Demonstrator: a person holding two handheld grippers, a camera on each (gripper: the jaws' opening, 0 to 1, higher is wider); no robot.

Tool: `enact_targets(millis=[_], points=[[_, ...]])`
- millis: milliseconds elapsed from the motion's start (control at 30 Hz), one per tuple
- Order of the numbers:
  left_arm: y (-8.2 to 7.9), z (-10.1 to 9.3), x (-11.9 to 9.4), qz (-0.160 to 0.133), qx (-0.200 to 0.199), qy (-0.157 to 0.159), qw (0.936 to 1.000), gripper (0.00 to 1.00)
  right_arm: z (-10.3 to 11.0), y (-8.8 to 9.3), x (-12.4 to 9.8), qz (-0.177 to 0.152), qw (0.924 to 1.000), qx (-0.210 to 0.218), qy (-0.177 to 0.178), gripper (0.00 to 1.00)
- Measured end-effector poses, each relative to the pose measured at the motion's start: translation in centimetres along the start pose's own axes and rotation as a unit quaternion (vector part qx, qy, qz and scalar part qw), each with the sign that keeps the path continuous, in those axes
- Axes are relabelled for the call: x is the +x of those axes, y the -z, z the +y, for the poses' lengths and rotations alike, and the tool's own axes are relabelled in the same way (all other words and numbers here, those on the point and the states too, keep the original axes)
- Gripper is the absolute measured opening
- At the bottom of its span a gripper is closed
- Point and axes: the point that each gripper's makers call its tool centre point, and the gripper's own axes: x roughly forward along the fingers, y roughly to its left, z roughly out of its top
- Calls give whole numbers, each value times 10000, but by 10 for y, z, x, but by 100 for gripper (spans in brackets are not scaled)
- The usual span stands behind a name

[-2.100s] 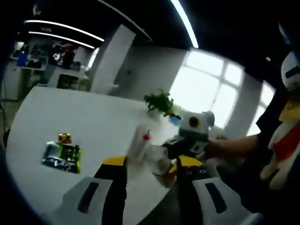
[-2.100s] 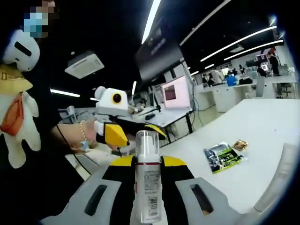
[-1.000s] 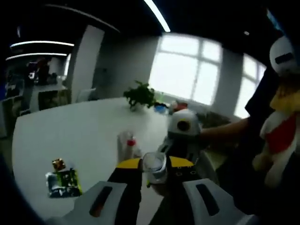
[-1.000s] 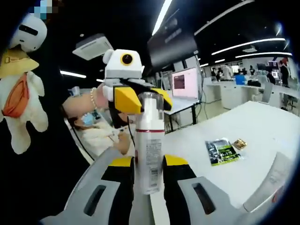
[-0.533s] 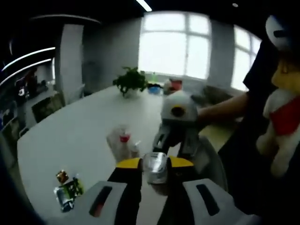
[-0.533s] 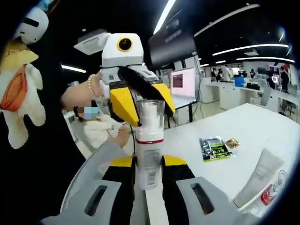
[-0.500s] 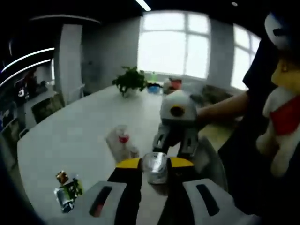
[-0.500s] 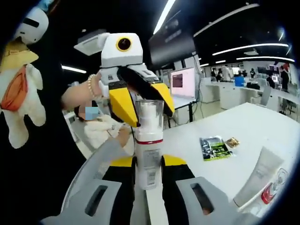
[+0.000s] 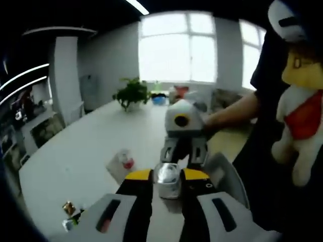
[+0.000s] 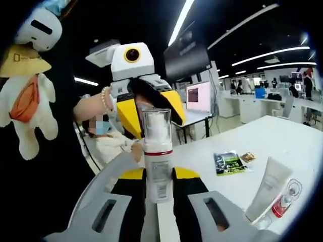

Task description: Arrange the skincare products in the storage area until every visible bottle or jar stands upright without overlapping.

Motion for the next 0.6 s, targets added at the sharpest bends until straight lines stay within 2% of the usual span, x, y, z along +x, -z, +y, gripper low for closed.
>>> enact_targets(millis=[367, 467, 500, 533, 600], points=[[-13, 7, 10, -205, -200, 9, 9996, 19, -10, -6, -10, -73, 9999, 111, -76, 20], [-16, 8, 14, -262, -287, 29, 9992, 19, -13, -7, -15, -73, 9999, 141, -53, 26], [-17, 7, 17, -281, -313, 44, 9991, 19, -13, -7, -16, -62, 9999, 140, -68, 26], [-17, 7, 18, -285, -308, 26, 9991, 19, -12, -7, -18, -47, 9999, 90, -125, 20], [-18, 8, 21, -299, -373, 37, 9989, 19, -11, -9, -20, -89, 9997, 57, -211, 20]])
